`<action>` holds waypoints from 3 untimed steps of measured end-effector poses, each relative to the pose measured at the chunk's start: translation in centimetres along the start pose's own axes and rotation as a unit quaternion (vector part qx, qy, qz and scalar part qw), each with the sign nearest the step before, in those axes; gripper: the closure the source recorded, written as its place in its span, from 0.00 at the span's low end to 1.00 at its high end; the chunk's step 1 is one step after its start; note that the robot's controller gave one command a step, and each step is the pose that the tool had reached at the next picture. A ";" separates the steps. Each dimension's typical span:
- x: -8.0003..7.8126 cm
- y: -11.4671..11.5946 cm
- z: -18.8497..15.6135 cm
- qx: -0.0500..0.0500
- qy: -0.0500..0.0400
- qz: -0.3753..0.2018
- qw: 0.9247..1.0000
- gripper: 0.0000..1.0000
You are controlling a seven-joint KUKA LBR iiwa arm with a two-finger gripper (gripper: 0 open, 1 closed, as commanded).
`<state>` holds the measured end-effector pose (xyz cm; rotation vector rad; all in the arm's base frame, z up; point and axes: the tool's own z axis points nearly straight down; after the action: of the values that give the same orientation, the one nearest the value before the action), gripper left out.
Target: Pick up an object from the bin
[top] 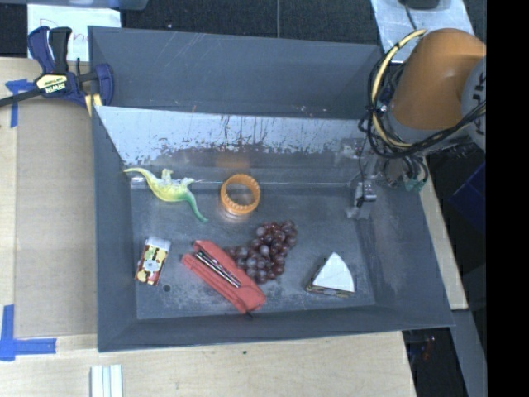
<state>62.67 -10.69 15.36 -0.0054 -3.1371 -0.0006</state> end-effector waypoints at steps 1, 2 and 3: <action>-0.2 0.0 -0.5 0.001 -0.004 -0.001 1.000 0.00; 0.1 5.4 3.8 0.001 -0.005 -0.058 0.998 0.00; 2.7 9.0 4.6 0.002 -0.008 -0.095 0.995 0.00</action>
Offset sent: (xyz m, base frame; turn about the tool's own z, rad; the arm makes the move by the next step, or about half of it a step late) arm -0.0032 0.0782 -0.0577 -0.1710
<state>60.00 -1.67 10.82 0.2942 -3.1392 0.0060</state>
